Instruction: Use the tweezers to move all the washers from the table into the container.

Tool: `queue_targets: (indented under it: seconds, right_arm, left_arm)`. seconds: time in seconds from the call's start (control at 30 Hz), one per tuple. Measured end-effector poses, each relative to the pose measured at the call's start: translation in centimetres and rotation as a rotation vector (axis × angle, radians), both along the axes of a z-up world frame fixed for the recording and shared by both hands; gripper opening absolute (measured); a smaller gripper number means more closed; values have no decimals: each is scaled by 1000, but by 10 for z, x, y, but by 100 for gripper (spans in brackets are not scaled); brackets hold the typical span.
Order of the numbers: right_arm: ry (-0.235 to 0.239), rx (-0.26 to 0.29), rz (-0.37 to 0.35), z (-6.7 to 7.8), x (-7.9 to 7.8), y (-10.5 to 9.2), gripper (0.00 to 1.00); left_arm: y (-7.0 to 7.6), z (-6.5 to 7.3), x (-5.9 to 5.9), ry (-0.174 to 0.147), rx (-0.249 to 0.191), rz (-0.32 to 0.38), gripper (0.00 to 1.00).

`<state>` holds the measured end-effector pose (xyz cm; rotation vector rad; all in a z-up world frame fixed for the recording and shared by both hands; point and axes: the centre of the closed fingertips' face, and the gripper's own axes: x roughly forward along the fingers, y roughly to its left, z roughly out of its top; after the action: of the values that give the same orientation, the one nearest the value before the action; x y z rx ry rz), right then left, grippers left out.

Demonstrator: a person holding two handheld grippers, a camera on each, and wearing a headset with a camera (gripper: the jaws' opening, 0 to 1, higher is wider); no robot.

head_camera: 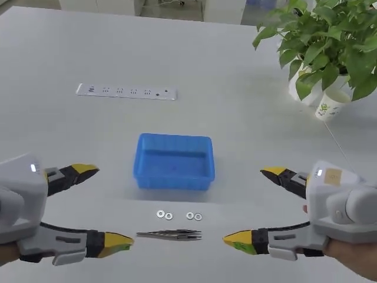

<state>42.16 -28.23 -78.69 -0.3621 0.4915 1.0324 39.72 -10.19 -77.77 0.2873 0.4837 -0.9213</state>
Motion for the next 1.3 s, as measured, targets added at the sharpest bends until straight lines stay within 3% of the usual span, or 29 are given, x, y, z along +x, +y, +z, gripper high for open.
queue_targets:
  seconds: [0.37, 0.57, 0.87, 1.2, 1.3]
  right_arm:
    - [-2, -36, 71, -5, 4, 7, 88]
    - [16, -85, 132, -16, 1, 13, 83]
    - [29, -152, 252, -30, -6, 23, 69]
    - [38, -217, 379, -45, -14, 39, 56]
    - [40, -238, 413, -49, -16, 42, 52]
  left_arm:
    - [-11, -14, 3, 34, 73, -102, 78]
    - [-15, -25, 4, 55, 121, -152, 71]
    - [-17, -50, 3, 96, 274, -254, 57]
    - [-18, -74, -1, 145, 369, -336, 42]
    - [-18, -83, -4, 164, 417, -373, 37]
